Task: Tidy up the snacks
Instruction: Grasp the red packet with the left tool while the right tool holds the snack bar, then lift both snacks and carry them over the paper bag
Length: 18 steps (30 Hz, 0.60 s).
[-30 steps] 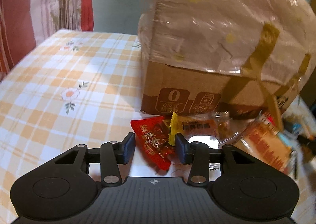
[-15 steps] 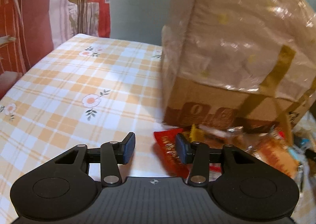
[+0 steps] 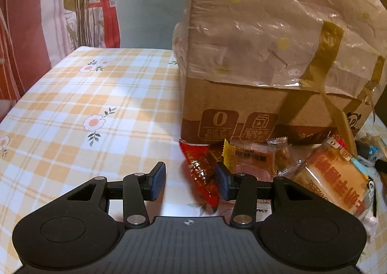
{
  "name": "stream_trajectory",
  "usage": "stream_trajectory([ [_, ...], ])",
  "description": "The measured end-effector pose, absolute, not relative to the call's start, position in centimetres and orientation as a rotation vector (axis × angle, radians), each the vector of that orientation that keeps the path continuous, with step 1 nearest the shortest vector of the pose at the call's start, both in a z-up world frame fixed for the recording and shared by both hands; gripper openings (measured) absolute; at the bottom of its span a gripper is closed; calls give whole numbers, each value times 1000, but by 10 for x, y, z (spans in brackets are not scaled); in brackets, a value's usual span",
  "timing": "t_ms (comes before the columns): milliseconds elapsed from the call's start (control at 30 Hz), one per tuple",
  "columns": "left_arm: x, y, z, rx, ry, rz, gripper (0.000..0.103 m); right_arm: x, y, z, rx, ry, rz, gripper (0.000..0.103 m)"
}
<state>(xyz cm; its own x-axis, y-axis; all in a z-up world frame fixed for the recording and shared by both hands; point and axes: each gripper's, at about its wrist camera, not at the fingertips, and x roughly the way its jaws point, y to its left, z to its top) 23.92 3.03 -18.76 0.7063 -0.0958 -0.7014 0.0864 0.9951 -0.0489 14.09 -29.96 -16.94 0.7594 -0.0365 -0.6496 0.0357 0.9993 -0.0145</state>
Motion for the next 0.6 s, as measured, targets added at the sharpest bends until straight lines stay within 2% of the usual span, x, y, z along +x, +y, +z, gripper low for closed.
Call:
stream_trajectory([
  [133,240,21,-190,42,783,-107,46,141,-300,-169,-1,707,-39,44],
  [167,238,20,-189,41,780,-127,31,141,-300,-169,-1,707,-39,44],
  [200,237,20,-188,27,782,-153,23,141,-299,-169,-1,707,-39,44],
  [433,215,25,-172,-14,730,-144,21,141,-300,-170,-1,707,-39,44],
  [600,202,38,-151,-72,674,-115,13,141,-299,-170,-1,707,-39,44],
])
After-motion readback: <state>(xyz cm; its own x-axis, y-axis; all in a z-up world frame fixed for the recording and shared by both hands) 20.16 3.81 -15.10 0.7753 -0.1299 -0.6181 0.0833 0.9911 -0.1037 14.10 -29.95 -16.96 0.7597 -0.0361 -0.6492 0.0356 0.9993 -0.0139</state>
